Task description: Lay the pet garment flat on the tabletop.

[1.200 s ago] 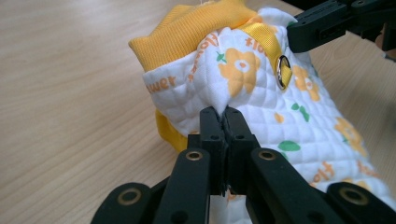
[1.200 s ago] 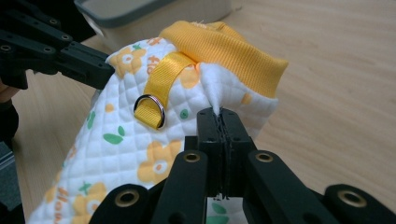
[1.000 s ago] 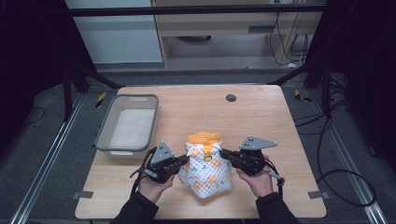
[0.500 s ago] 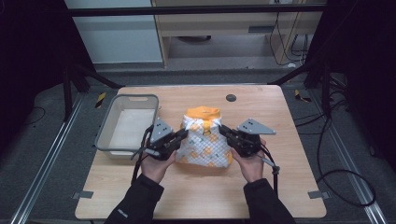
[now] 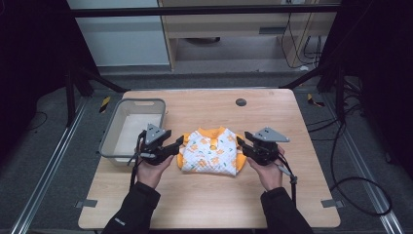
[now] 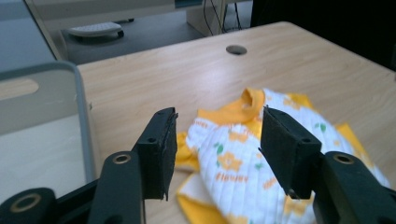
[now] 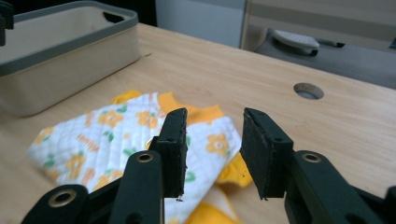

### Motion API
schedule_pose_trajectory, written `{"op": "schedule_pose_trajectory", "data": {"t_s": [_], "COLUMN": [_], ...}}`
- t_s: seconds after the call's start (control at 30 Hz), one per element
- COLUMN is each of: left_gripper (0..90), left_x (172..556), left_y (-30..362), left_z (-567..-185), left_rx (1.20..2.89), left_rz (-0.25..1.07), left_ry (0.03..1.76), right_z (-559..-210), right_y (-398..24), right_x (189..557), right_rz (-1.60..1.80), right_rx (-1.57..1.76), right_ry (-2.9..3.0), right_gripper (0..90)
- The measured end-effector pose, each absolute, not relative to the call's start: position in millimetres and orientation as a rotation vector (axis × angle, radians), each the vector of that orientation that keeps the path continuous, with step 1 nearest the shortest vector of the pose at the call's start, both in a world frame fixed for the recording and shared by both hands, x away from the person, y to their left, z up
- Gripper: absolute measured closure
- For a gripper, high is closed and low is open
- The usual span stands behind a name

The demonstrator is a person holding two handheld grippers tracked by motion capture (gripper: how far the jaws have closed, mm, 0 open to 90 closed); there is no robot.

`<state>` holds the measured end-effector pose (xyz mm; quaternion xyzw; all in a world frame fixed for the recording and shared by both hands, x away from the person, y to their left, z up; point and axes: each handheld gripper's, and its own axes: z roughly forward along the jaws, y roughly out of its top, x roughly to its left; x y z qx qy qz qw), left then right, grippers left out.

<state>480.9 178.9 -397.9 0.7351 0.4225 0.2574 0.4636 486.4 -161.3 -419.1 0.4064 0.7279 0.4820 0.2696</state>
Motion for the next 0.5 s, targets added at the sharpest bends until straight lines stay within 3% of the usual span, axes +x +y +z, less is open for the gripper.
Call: {"op": "schedule_pose_trajectory", "data": {"t_s": [0.2,0.5], "left_gripper": [41.4,40.8], "left_x": [461,455], "left_y": [194,192], "left_z": [-418,-451], "left_rx": [1.895,1.978], "left_rz": [0.602,0.554], "left_ry": [1.021,1.037], "right_z": [-423,-449], "right_y": [-173,-177], "right_x": [463,449], "right_rz": [1.33,1.298], "right_rx": [1.072,1.077], "right_ry": [2.061,2.164], "right_gripper": [52.8,49.8]}}
